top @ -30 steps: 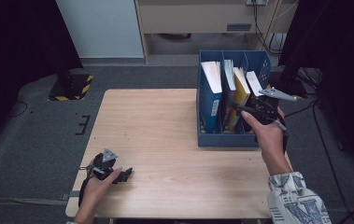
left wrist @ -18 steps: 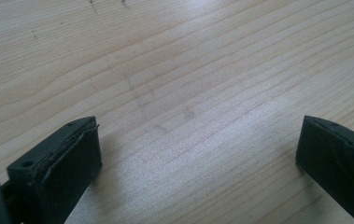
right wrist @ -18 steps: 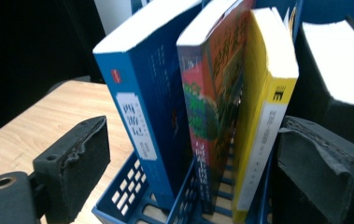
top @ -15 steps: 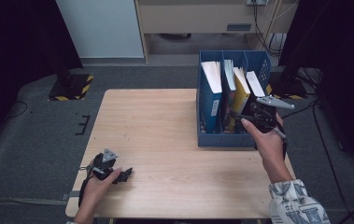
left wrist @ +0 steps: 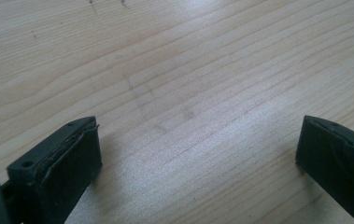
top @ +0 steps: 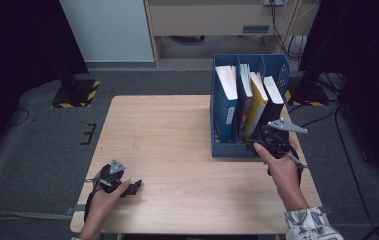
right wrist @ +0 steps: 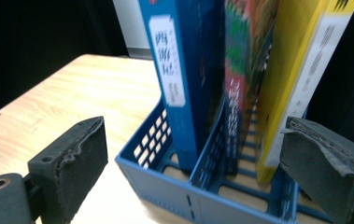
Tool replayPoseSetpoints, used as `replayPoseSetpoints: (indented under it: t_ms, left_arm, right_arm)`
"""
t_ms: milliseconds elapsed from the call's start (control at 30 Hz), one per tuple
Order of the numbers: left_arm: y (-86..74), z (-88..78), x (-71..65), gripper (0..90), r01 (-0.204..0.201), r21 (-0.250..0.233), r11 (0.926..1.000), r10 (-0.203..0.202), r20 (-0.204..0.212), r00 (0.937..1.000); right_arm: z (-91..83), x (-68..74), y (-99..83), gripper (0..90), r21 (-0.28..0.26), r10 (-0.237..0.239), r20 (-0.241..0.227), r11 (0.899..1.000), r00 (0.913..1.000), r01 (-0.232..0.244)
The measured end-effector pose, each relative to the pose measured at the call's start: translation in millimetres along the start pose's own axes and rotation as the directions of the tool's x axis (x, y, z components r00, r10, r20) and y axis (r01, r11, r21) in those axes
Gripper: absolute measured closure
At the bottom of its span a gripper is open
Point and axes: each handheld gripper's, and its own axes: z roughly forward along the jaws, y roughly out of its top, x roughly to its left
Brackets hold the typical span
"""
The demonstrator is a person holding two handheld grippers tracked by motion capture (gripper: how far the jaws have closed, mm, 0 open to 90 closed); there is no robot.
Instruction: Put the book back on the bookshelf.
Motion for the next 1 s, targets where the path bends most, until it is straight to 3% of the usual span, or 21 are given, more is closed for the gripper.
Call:
replayPoseSetpoints:
  t_ms: [367, 1000]
  left_arm:
    - [-0.1, 0.1, -0.1, 0.0, 0.000, -0.002, 1.0000, 0.000, 0.000, 1.0000]
    - [-0.2, 0.1, -0.2, 0.0, -0.002, -0.002, 1.0000, 0.002, 0.001, 1.0000]
  right_arm:
    - [3.9, 5.5, -38.0, 7.2, 0.050, -0.001, -0.014, 0.999, 0.9999, 0.002]
    - [6.7, 19.1, -77.6, 9.7, 0.106, -0.017, -0.059, 0.994, 0.9981, 0.024]
